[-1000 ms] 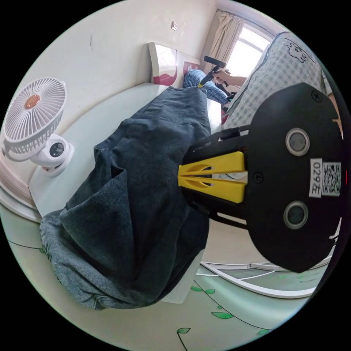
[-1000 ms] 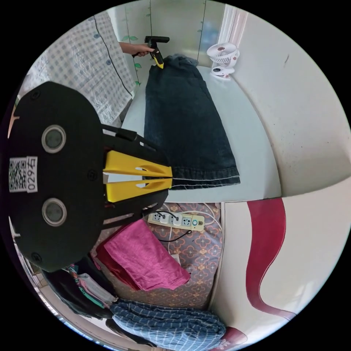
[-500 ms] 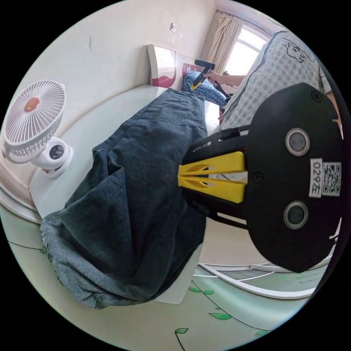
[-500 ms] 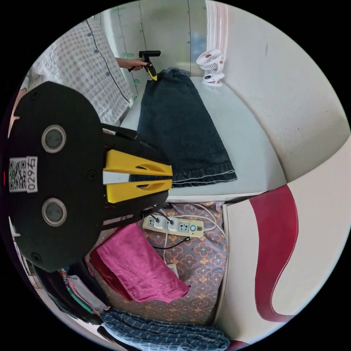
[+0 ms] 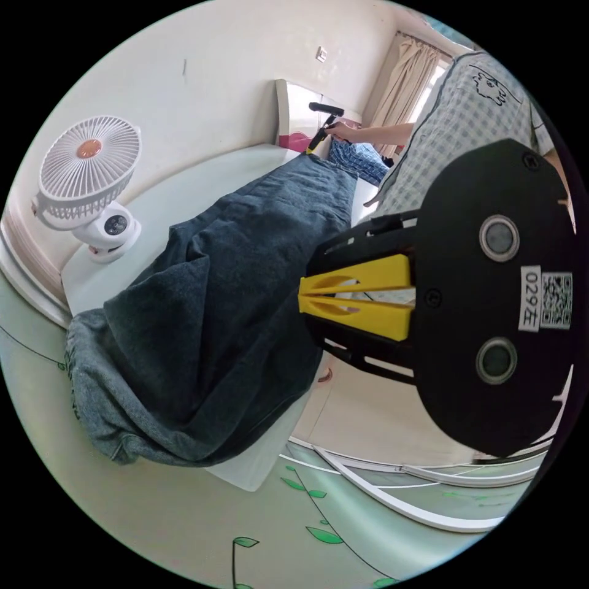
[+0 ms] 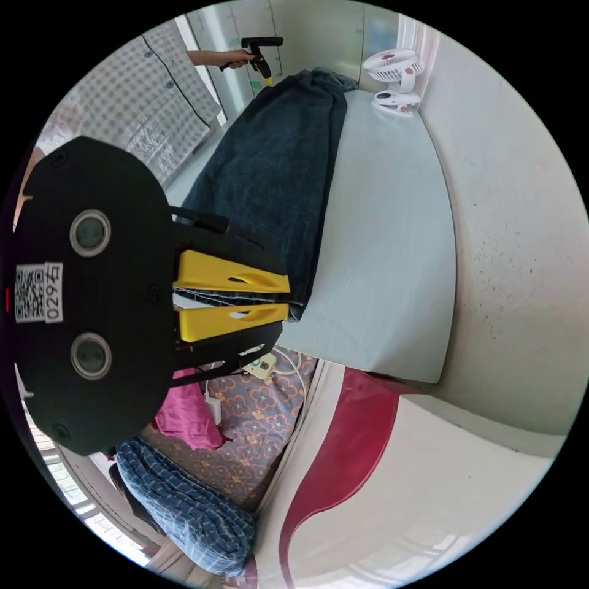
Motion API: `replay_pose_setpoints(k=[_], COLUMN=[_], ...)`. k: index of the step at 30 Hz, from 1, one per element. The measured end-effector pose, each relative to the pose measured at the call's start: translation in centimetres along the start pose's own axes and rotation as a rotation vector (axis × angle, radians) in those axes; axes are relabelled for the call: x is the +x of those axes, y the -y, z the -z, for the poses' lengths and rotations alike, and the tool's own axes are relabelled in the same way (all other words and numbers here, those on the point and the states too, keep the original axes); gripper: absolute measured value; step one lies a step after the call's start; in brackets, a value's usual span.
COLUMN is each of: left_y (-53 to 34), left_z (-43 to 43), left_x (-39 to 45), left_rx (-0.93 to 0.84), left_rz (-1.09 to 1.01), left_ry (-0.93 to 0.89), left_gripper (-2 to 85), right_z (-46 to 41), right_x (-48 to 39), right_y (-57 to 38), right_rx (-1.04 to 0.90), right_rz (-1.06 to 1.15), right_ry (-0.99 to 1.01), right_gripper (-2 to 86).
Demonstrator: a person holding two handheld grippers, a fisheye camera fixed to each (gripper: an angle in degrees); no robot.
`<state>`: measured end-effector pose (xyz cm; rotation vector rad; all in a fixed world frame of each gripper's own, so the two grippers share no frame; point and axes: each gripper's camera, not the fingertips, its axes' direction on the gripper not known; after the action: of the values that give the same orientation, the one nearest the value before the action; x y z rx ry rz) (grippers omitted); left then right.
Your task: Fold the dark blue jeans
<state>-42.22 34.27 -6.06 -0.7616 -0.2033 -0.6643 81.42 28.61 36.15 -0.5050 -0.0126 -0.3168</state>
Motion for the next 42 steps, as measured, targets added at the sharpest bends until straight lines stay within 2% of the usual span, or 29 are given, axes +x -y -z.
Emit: replay_pose_setpoints(k=[6,10,12,15,20,23,27,32,38,42], left_y=[0.6,1.8,2.7,3.8,5.8,6.5,7.3,7.4,7.6,7.7], left_z=[-0.4,-0.5,-0.7,-0.7,-1.9,-2.5,-3.3,-3.5,-3.8,-3.5], left_x=[-0.1,0.9,1.6,2.7,3.9,5.0,6.2,6.6,6.3,6.8], left_rx=[0.002,-0.020,-0.037,-0.045,-0.078,-0.086,-0.136,-0.164,-0.155,-0.146], left_rz=[0.034,0.012,-0.007,-0.030,-0.055,-0.071,-0.095,-0.088,-0.052,-0.047], left_ry=[-0.032,0.004,0.022,0.035,0.023,0.013,0.085,0.139,0.062,0.052], left_gripper=[-1.0,-1.0,-1.0,-1.0,-1.0,-1.0,-1.0,-1.0,-1.0,-1.0], right_z=[2.5,2.7,3.2,5.9,3.0,1.0,-0.9,-0.2,-0.7,2.0], right_x=[3.3,5.0,5.7,5.7,7.2,6.4,5.5,4.2,3.3,2.0], right_y=[-1.4,-1.2,-1.2,-1.8,1.1,2.3,3.6,4.3,5.9,5.2], right_rx=[0.125,0.115,0.132,0.295,0.106,0.046,0.009,0.043,0.021,0.113], right_rz=[-0.111,-0.146,-0.169,-0.180,-0.090,-0.081,-0.083,-0.057,-0.051,-0.024], right_ry=[0.104,0.134,0.024,-0.056,0.211,0.141,0.105,0.028,0.002,0.004], right_gripper=[1.0,0.4,-0.1,-0.3,0.6,2.4,6.4,5.4,4.3,1.6])
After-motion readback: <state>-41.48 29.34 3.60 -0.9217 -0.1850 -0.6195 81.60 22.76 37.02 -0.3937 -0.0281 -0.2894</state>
